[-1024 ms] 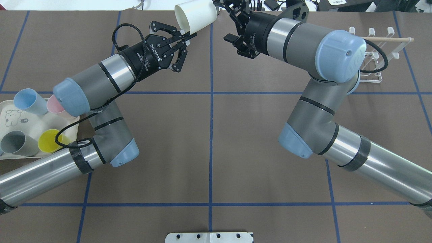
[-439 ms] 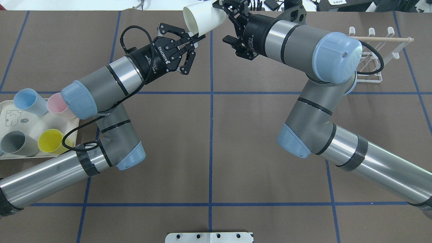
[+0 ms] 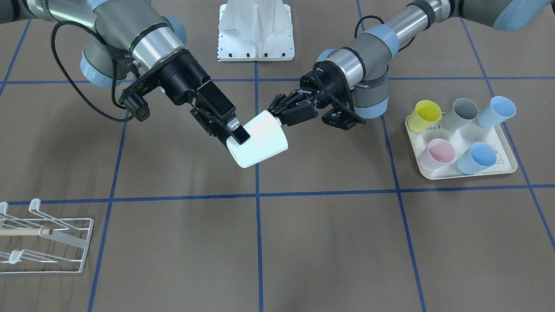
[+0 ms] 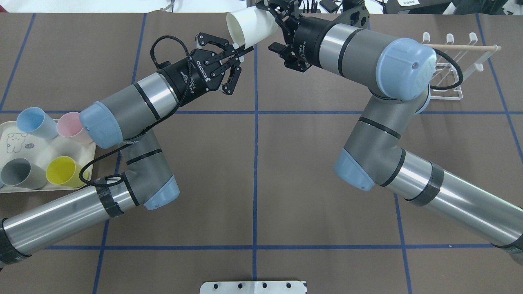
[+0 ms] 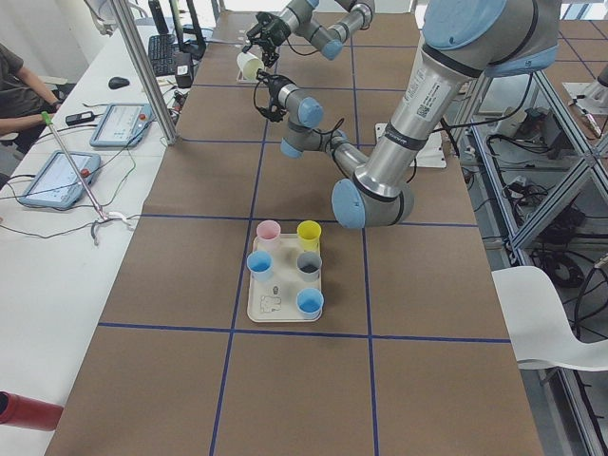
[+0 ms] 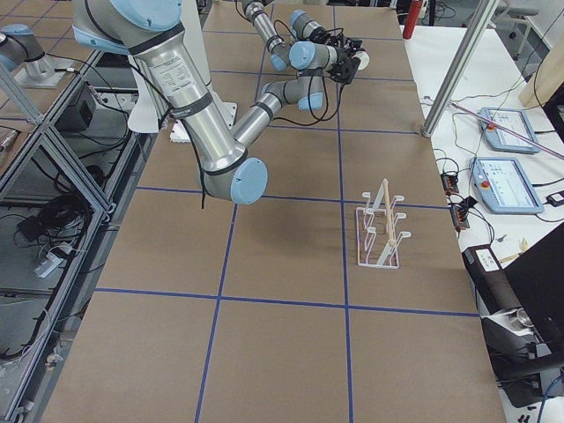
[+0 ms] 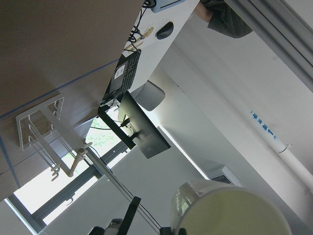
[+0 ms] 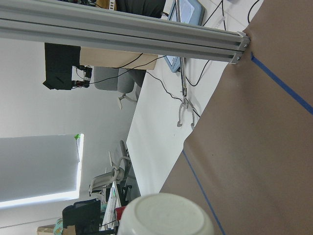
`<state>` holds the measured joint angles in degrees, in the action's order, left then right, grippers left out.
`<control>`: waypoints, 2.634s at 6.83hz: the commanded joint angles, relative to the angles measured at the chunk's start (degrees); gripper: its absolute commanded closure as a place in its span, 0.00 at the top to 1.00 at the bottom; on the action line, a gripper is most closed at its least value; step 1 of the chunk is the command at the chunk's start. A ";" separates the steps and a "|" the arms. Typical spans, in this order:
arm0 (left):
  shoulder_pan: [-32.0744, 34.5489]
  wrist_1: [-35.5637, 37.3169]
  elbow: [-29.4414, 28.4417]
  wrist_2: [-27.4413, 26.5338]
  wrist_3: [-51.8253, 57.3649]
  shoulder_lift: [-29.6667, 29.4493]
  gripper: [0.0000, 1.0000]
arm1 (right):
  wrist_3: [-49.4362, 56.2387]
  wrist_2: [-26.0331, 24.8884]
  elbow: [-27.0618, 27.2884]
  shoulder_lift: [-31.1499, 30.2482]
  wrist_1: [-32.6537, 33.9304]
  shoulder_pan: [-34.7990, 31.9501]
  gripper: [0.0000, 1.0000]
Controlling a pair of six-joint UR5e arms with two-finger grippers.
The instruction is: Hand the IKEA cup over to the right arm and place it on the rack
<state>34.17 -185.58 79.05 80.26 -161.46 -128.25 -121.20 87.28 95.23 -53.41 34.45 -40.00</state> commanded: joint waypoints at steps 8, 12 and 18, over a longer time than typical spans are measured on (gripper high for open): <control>-0.95 -0.04 -1.09 -1.16 0.44 -0.16 1.00 | -0.35 0.43 -1.97 1.46 0.09 -0.77 0.00; -0.08 -0.22 -0.56 -0.81 7.76 -0.07 1.00 | 2.28 5.49 -1.97 -2.91 0.45 -11.81 0.00; 10.56 4.88 -0.65 17.12 41.42 5.89 1.00 | 52.56 16.25 -2.50 -16.79 11.78 -29.06 0.00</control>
<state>43.44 -181.24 78.52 95.47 -127.98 -124.25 -78.89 103.65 92.80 -66.80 45.31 -66.93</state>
